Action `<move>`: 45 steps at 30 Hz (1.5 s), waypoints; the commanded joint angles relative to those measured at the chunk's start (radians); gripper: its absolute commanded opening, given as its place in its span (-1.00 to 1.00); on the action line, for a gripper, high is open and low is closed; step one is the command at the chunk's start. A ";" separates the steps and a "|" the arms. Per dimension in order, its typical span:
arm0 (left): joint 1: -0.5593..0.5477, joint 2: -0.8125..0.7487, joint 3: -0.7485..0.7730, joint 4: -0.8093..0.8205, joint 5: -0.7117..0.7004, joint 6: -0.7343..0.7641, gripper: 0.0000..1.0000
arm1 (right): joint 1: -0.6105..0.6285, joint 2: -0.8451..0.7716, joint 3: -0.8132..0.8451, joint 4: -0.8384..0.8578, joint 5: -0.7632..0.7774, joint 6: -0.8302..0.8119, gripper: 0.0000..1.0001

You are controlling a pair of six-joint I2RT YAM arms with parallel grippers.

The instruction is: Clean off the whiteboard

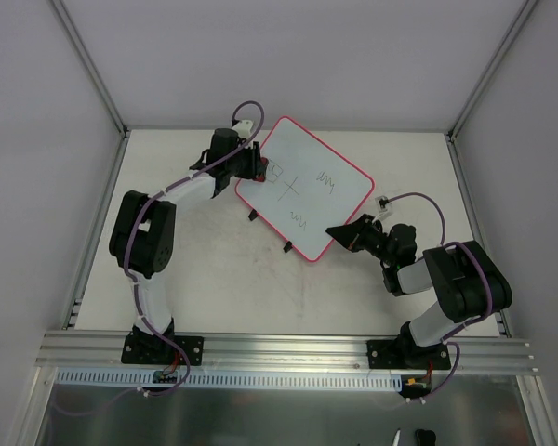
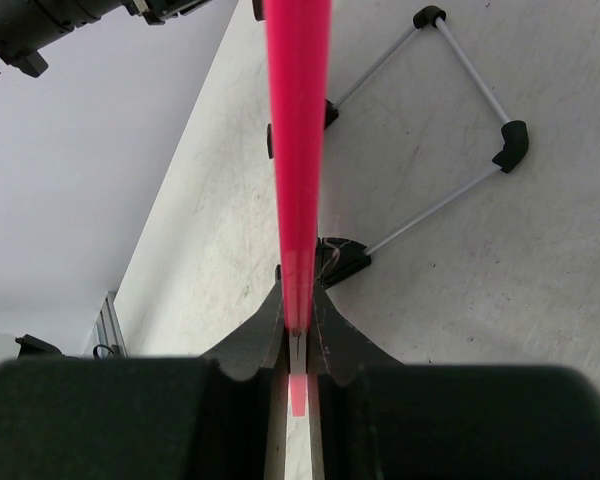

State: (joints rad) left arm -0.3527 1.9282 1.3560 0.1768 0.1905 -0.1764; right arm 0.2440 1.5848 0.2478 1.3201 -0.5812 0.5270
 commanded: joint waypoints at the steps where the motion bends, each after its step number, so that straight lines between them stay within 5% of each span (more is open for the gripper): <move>1: -0.015 0.017 0.058 0.018 -0.034 0.037 -0.67 | -0.002 -0.023 0.028 0.211 -0.023 -0.038 -1.00; 24: -0.054 0.016 -0.035 0.053 -0.022 0.020 -0.70 | -0.002 -0.019 0.033 0.211 -0.037 -0.044 -1.00; 45: -0.302 -0.093 -0.276 0.159 -0.117 -0.009 -0.69 | -0.003 -0.017 0.039 0.212 -0.049 -0.035 -1.00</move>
State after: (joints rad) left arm -0.5907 1.8313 1.1400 0.3462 0.0227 -0.1452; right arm 0.2390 1.5848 0.2539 1.3041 -0.5922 0.5354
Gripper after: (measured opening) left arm 0.316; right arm 0.099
